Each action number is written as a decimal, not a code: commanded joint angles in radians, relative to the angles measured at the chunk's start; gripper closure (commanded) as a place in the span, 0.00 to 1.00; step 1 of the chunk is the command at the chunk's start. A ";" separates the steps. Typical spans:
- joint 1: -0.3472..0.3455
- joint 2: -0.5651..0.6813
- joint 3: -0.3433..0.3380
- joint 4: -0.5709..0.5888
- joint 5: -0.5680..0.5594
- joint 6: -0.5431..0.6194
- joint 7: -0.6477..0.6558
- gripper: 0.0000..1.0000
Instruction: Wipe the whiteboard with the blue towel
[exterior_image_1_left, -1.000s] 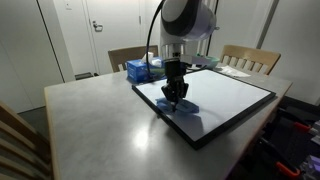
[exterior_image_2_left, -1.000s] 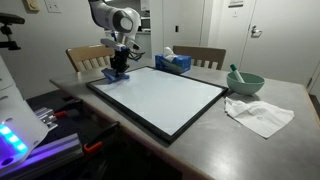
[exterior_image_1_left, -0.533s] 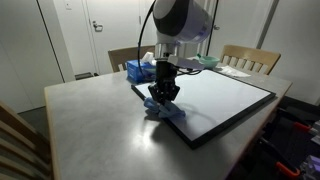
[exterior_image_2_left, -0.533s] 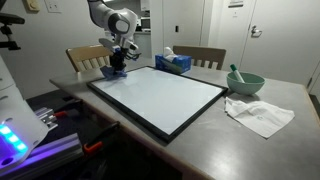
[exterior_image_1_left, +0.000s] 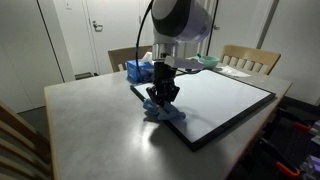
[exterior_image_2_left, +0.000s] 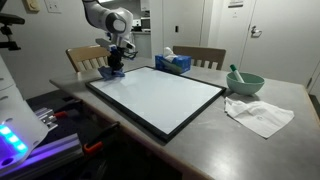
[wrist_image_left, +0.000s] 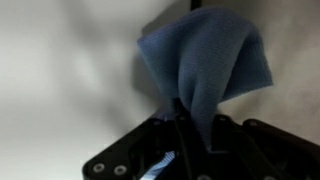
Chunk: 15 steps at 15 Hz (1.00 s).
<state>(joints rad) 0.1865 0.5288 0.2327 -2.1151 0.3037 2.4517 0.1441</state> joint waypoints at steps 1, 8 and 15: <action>0.084 -0.024 -0.022 -0.053 -0.047 0.016 0.116 0.96; 0.139 -0.087 -0.032 -0.151 -0.082 0.017 0.255 0.96; 0.140 -0.119 -0.026 -0.247 -0.094 0.113 0.219 0.96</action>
<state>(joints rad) 0.3205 0.4259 0.2125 -2.2841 0.2296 2.4797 0.3886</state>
